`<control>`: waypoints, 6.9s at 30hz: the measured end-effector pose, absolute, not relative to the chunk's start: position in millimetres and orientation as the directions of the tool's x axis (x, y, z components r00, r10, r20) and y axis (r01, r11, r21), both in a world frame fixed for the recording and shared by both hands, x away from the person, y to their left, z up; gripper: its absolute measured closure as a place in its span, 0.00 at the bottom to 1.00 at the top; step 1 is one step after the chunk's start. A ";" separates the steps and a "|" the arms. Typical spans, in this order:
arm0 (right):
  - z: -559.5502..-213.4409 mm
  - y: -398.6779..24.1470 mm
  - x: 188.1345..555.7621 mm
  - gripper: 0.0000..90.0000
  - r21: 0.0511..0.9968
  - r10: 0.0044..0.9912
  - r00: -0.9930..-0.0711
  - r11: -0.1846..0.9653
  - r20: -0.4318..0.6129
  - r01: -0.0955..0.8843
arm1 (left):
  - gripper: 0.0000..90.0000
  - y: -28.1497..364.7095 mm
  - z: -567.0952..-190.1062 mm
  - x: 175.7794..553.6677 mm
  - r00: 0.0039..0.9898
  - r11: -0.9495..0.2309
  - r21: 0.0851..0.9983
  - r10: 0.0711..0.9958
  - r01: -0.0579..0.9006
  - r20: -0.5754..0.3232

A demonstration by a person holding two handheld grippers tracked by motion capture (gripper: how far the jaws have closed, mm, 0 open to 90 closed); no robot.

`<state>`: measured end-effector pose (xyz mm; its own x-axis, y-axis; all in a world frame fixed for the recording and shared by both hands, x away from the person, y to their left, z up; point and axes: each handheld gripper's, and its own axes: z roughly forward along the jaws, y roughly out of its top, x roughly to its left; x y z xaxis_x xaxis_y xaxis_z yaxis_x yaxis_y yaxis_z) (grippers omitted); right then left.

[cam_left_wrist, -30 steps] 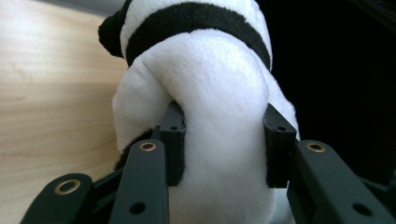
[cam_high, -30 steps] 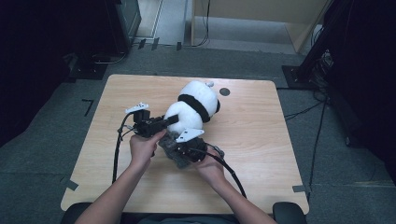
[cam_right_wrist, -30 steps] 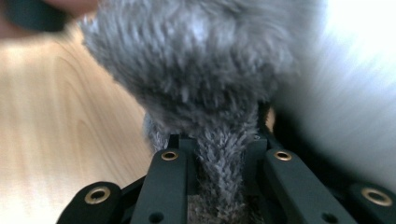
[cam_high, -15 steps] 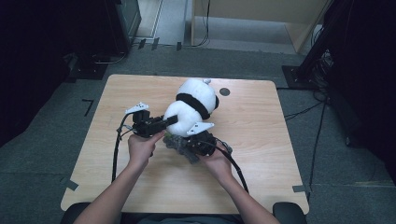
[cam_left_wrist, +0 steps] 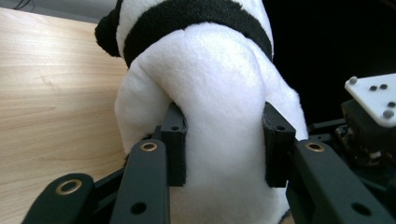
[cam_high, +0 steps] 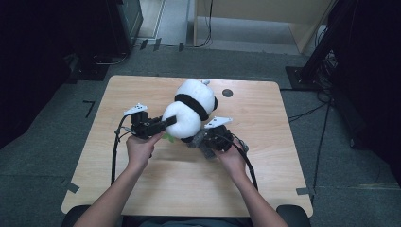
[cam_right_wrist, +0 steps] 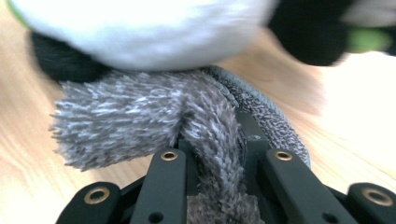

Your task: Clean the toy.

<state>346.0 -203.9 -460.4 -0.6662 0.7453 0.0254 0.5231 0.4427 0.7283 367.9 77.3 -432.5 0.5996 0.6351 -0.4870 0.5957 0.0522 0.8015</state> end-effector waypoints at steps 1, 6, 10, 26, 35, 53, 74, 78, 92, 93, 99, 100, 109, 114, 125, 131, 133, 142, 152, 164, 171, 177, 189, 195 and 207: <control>-458.7 -207.6 346.7 0.86 0.731 0.753 -0.657 0.431 0.030 0.528 | 0.69 78.1 -432.4 367.9 0.597 0.053 0.800 0.637 0.597 -0.488; -449.9 -229.0 347.0 0.86 0.761 0.792 -0.607 0.354 0.065 0.543 | 0.69 80.3 -432.6 368.5 0.593 0.052 0.800 0.644 0.598 -0.484; -435.8 -239.7 344.0 0.86 0.794 0.803 -0.591 0.306 0.082 0.525 | 0.69 80.1 -434.6 369.2 0.589 0.044 0.797 0.649 0.602 -0.481; -399.0 -187.1 317.4 0.86 0.851 0.680 -0.724 0.306 0.118 0.427 | 0.69 59.1 -438.1 361.9 0.609 0.003 0.796 0.642 0.606 -0.466; -421.2 -153.7 309.6 0.86 0.837 0.633 -0.770 0.377 0.080 0.397 | 0.69 58.7 -440.2 363.1 0.585 -0.002 0.768 0.651 0.640 -0.485; -446.4 -134.4 305.7 0.87 0.813 0.582 -0.813 0.458 0.033 0.360 | 0.69 62.6 -437.2 365.8 0.567 0.040 0.765 0.646 0.643 -0.511; -467.1 -144.3 318.4 0.88 0.796 0.582 -0.813 0.493 -0.003 0.350 | 0.69 68.3 -435.9 367.4 0.555 0.091 0.759 0.626 0.645 -0.547; -469.2 -145.6 319.9 0.88 0.789 0.585 -0.811 0.503 -0.012 0.352 | 0.70 69.3 -434.8 367.2 0.557 0.098 0.760 0.622 0.642 -0.551; -469.5 -169.1 333.9 0.87 0.735 0.658 -0.753 0.514 -0.007 0.442 | 0.70 80.8 -426.3 365.4 0.599 0.107 0.799 0.606 0.592 -0.524; -469.5 -170.8 334.9 0.87 0.731 0.663 -0.748 0.516 -0.010 0.447 | 0.70 81.6 -426.4 365.5 0.599 0.106 0.798 0.605 0.593 -0.525; -468.0 -186.1 340.5 0.87 0.721 0.697 -0.717 0.505 -0.016 0.474 | 0.70 93.0 -425.6 367.3 0.591 0.115 0.803 0.617 0.585 -0.519; -465.9 -189.6 341.3 0.87 0.724 0.706 -0.708 0.496 -0.014 0.480 | 0.70 95.2 -425.1 367.6 0.588 0.122 0.803 0.619 0.583 -0.521; -453.4 -218.4 346.9 0.87 0.748 0.756 -0.655 0.419 0.028 0.515 | 0.70 109.1 -421.5 369.3 0.580 0.121 0.830 0.661 0.545 -0.477; -447.9 -227.6 349.1 0.86 0.752 0.768 -0.640 0.404 0.032 0.521 | 0.71 116.0 -424.0 372.9 0.558 0.118 0.824 0.682 0.554 -0.473; -434.4 -258.4 353.4 0.86 0.773 0.807 -0.586 0.326 0.073 0.545 | 0.71 140.2 -422.9 380.1 0.504 0.129 0.831 0.742 0.541 -0.442; -427.7 -275.7 355.4 0.86 0.783 0.829 -0.553 0.292 0.079 0.550 | 0.71 153.4 -422.0 383.3 0.475 0.114 0.840 0.781 0.531 -0.406; -426.2 -282.2 356.1 0.86 0.787 0.838 -0.539 0.276 0.084 0.552 | 0.71 157.0 -422.9 385.2 0.467 0.107 0.840 0.791 0.532 -0.397; -427.3 -310.0 362.2 0.86 0.781 0.869 -0.484 0.230 0.104 0.581 | 0.71 173.0 -433.9 395.6 0.418 0.085 0.826 0.831 0.557 -0.367; -444.0 -336.0 374.8 0.86 0.750 0.897 -0.424 0.198 0.120 0.631 | 0.70 186.8 -450.0 406.5 0.399 0.076 0.808 0.840 0.585 -0.368; -477.6 -352.9 391.0 0.83 0.708 0.914 -0.369 0.151 0.165 0.690 | 0.60 186.1 -458.4 409.6 0.408 0.006 0.806 0.860 0.592 -0.306; -488.5 -355.3 396.1 0.72 0.689 0.926 -0.348 0.157 0.147 0.708 | 0.42 190.4 -460.0 411.1 0.407 0.011 0.802 0.858 0.597 -0.314; -490.5 -358.0 396.7 0.60 0.681 0.928 -0.345 0.164 0.138 0.714 | 0.31 192.2 -459.8 411.3 0.422 0.014 0.810 0.848 0.587 -0.320; -480.6 -361.7 394.7 0.40 0.710 0.898 -0.369 0.098 0.239 0.698 | 0.24 188.3 -444.4 407.6 0.457 -0.070 0.808 0.852 0.585 -0.257; -472.2 -357.2 388.1 0.41 0.711 0.891 -0.387 0.113 0.236 0.694 | 0.25 183.4 -435.6 402.1 0.493 -0.108 0.812 0.837 0.574 -0.238; -451.1 -339.8 369.5 0.42 0.735 0.879 -0.438 0.170 0.187 0.656 | 0.26 163.9 -417.2 388.3 0.562 -0.158 0.828 0.799 0.538 -0.213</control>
